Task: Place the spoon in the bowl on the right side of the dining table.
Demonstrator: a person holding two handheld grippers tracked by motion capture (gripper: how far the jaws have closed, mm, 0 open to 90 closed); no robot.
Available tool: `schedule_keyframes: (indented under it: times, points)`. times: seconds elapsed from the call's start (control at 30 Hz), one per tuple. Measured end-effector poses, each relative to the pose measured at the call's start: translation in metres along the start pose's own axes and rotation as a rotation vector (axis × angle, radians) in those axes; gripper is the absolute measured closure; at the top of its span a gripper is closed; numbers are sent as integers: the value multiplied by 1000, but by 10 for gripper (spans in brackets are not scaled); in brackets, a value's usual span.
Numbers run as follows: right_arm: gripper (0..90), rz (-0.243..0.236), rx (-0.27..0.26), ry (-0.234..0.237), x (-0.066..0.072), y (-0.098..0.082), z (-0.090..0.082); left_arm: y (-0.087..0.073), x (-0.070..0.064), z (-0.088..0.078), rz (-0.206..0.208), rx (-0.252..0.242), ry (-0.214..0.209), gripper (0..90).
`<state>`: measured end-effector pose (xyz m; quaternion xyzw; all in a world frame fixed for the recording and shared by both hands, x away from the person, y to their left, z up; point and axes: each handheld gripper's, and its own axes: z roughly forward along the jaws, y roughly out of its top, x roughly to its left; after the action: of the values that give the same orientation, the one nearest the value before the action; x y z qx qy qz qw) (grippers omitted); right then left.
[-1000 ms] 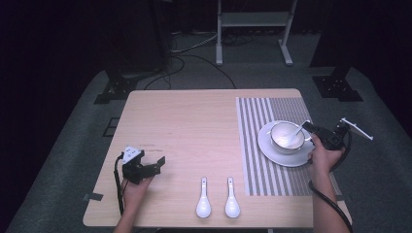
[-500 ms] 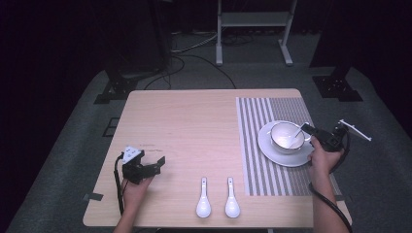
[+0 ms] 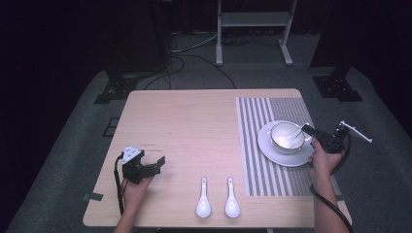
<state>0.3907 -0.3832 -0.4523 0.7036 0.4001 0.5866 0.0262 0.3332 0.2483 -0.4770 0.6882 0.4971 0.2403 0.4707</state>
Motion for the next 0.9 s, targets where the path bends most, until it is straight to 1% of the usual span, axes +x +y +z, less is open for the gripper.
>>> schedule_keyframes:
  times: [0.13,0.3,0.47,0.73,0.9]
  points:
    - [837,-2,2,-1,0,0,-1,0,0,1,-2,-1,0,47]
    - [791,-4,-2,-1,-4,-1,-2,0,-1,1,0,0,0,47]
    - [749,8,-12,12,-8,-2,-6,0,-1,1,1,1,2,47]
    - [726,5,-18,22,-9,-1,-13,0,-1,1,0,1,2,47]
    - [713,7,-25,26,-12,-2,-18,0,-2,1,2,1,3,47]
